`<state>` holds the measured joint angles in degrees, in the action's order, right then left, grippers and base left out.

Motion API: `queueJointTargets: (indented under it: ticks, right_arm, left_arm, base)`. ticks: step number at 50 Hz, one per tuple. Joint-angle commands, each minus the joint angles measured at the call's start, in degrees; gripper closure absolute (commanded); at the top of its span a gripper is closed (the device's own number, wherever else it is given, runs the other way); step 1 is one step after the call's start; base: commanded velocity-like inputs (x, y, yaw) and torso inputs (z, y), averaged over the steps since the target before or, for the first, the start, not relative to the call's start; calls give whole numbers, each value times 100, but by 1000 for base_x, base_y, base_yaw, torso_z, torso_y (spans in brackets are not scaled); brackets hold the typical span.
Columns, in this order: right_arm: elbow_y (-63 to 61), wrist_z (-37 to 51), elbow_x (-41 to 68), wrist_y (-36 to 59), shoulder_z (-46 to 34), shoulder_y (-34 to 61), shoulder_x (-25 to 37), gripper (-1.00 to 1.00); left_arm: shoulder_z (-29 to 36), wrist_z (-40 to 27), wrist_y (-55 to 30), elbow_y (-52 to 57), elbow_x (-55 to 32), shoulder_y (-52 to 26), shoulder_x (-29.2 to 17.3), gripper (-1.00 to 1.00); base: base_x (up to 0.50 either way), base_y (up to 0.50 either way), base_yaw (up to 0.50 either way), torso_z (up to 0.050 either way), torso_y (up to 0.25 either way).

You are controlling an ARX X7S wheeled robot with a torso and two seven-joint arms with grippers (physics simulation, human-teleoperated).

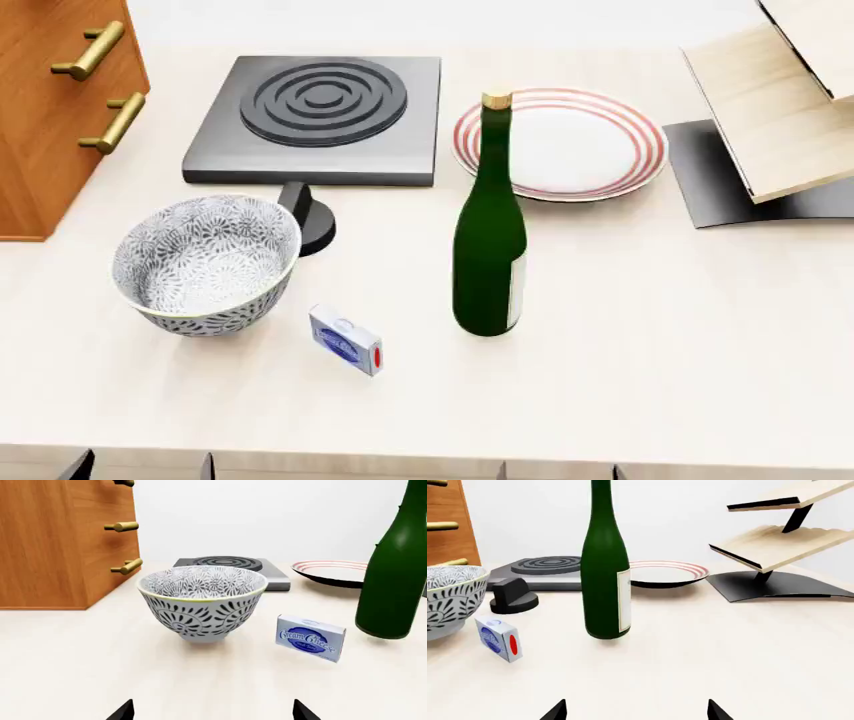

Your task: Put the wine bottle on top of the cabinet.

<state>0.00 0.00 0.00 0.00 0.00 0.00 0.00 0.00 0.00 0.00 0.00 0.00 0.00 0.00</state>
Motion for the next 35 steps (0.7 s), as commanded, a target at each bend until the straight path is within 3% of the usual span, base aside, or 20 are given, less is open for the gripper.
queueJointTargets:
  ticks: [1, 26, 35]
  right_arm:
    - [-29, 151, 121, 20, -151, -7, 121, -100]
    - [79, 465, 406, -21, -483, 57, 398, -100]
    - [-366, 765, -163, -170, -754, -114, 558, -100]
  left_arm:
    - [67, -68, -32, 44, -57, 12, -57, -100]
    - [432, -444, 19, 56, -446, -13, -388, -100]
    - [391, -520, 127, 601, -734, 219, -430, -100]
  base:
    - [0, 0, 0, 0, 0]
    - [0, 0, 0, 0, 0]
    - [0, 0, 0, 0, 0]
